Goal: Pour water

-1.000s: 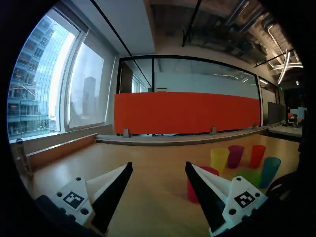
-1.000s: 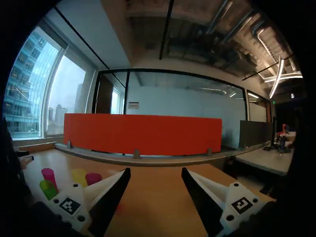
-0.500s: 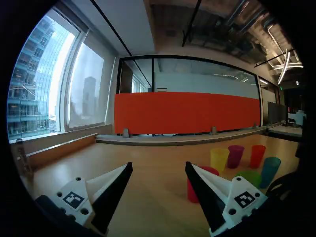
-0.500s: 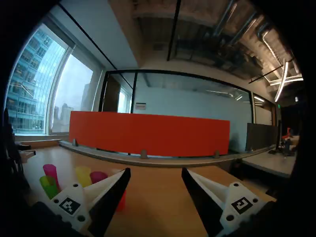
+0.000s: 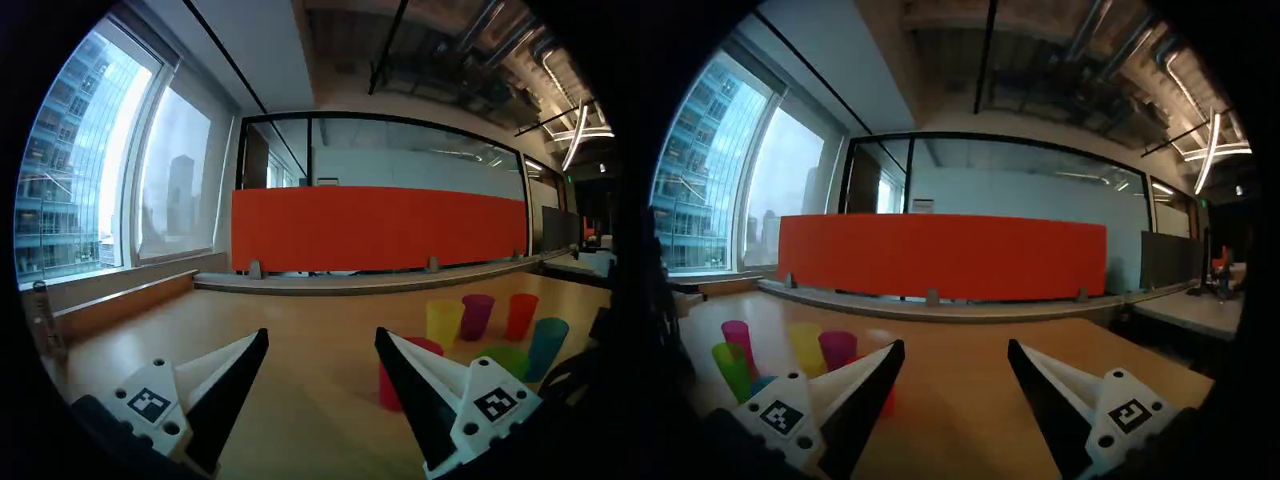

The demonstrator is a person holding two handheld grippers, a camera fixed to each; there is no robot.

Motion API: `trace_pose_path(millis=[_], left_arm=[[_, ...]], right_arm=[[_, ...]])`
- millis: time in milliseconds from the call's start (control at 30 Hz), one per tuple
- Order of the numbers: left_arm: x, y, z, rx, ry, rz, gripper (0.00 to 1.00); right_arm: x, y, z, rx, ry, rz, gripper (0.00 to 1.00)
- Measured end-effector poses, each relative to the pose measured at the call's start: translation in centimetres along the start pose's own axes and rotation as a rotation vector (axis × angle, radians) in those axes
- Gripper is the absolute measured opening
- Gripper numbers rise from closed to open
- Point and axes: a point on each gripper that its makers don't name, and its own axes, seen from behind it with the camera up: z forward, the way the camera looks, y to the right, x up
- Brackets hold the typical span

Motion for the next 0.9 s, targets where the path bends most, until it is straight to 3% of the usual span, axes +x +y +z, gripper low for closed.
trace_pose_path(millis=[900], left_arm=[[0.0,0.0,0.0,0.000,0.000,0.000,0.99]], right_arm=[[-3.3,0.6,1.0,-0.011,-0.035,0.025,1.00]])
